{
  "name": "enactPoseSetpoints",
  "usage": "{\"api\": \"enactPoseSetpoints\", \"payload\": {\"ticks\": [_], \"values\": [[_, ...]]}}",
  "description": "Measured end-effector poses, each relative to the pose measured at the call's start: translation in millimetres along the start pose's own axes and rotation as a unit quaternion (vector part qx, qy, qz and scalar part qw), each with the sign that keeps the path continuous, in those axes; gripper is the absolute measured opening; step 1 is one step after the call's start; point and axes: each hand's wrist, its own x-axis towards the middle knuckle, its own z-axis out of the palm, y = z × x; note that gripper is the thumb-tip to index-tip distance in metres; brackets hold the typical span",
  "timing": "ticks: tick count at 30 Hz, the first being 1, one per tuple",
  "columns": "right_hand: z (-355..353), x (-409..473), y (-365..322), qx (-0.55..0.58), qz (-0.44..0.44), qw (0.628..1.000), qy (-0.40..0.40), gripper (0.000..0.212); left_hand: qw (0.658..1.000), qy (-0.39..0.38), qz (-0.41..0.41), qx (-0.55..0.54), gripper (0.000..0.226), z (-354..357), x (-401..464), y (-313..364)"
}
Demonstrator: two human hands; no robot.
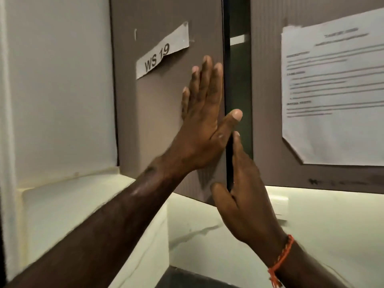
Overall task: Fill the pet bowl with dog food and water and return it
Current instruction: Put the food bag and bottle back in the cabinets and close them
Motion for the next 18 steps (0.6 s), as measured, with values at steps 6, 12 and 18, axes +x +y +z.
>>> {"api": "enactPoseSetpoints", "payload": {"ticks": [6, 12, 18], "values": [[-7.6, 6.1, 53.9, -0.336, -0.009, 0.941, 0.047, 0.078, 0.992, -0.054, 0.089, 0.074, 0.071, 43.0, 9.7, -39.8], [-16.5, 25.8, 97.8, -0.491, 0.010, 0.871, 0.023, 0.071, 0.967, -0.150, 0.126, 0.164, 0.072, 87.0, 5.2, -71.1], [-4.7, 27.4, 118.6, -0.539, -0.024, 0.841, 0.044, 0.065, 0.966, -0.148, 0.127, 0.171, 0.068, 107.1, -5.5, -83.6]]}}
